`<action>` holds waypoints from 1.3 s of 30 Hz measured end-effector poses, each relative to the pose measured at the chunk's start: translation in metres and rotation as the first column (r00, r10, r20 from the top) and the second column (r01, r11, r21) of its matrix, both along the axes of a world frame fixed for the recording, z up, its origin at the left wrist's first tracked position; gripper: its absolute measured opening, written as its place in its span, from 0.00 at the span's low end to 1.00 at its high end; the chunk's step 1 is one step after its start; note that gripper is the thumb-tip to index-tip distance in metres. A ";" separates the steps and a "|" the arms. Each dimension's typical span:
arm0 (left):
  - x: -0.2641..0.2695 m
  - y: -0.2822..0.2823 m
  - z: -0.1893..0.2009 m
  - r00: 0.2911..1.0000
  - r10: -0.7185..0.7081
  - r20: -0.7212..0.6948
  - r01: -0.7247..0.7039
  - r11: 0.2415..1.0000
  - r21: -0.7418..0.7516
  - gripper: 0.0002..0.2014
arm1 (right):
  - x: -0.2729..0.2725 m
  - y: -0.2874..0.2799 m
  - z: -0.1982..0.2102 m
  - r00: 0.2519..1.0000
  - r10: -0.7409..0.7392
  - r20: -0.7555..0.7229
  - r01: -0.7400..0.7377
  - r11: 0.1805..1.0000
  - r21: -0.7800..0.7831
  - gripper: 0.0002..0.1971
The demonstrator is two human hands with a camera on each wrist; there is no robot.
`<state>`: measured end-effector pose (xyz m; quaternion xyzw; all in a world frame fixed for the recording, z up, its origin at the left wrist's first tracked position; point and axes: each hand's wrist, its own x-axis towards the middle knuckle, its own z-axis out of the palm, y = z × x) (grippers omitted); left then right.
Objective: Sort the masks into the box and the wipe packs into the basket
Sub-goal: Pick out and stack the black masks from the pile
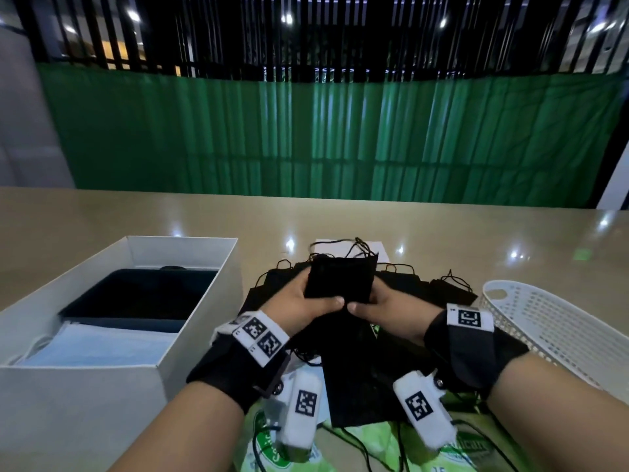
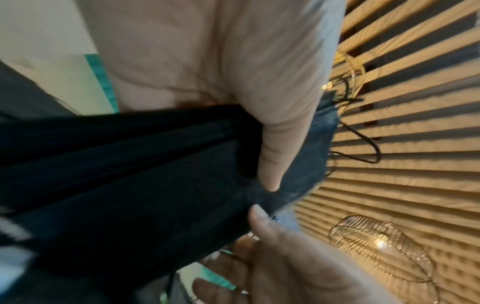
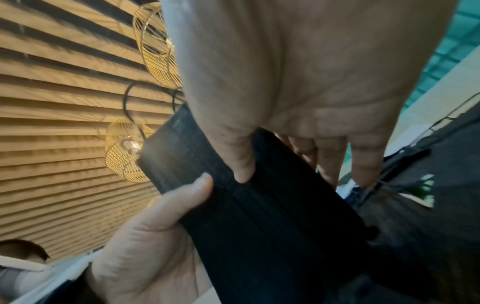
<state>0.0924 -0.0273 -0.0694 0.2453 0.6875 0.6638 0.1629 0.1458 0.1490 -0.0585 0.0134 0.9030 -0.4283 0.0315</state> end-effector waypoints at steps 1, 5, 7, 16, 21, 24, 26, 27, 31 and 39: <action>0.000 0.000 -0.008 1.000 -0.021 0.018 0.022 0.998 -0.052 0.20 | 0.004 0.001 -0.002 0.999 0.000 0.043 -0.002 0.999 0.045 0.32; -0.003 -0.001 -0.022 0.991 0.127 0.051 -0.117 0.979 -0.168 0.15 | 0.013 0.002 0.000 1.000 0.012 0.018 -0.012 1.000 -0.022 0.19; -0.005 0.000 -0.015 0.960 0.237 0.147 -0.237 0.971 -0.017 0.09 | 0.012 0.008 0.005 0.996 -0.061 -0.066 0.055 0.994 -0.092 0.15; 0.007 -0.020 -0.034 0.881 0.288 0.375 -0.255 0.957 -0.136 0.10 | 0.039 0.074 -0.008 0.888 -0.370 0.272 0.286 0.909 0.302 0.16; -0.004 -0.022 -0.046 0.819 0.396 0.414 -0.344 0.918 -0.198 0.18 | 0.037 0.076 -0.022 0.845 -0.427 0.321 0.291 0.871 0.395 0.20; -0.004 -0.021 -0.047 0.822 0.392 0.412 -0.335 0.919 -0.206 0.19 | 0.034 0.066 -0.019 0.842 -0.432 0.324 0.256 0.848 0.465 0.20; -0.003 -0.021 -0.048 0.823 0.383 0.420 -0.329 0.924 -0.197 0.19 | 0.033 0.059 -0.018 0.837 -0.432 0.336 0.205 0.816 0.540 0.22; -0.003 -0.022 -0.049 0.822 0.377 0.427 -0.328 0.926 -0.187 0.19 | 0.032 0.057 -0.017 0.835 -0.429 0.343 0.173 0.798 0.577 0.22; -0.002 -0.025 -0.051 0.793 0.366 0.487 -0.347 0.928 -0.134 0.15 | 0.025 0.053 -0.017 0.851 -0.400 0.340 0.124 0.782 0.610 0.15; -0.002 -0.029 -0.053 0.708 0.401 0.581 -0.435 0.896 -0.088 0.09 | 0.027 0.072 -0.010 0.873 -0.472 0.123 0.458 0.880 0.126 0.08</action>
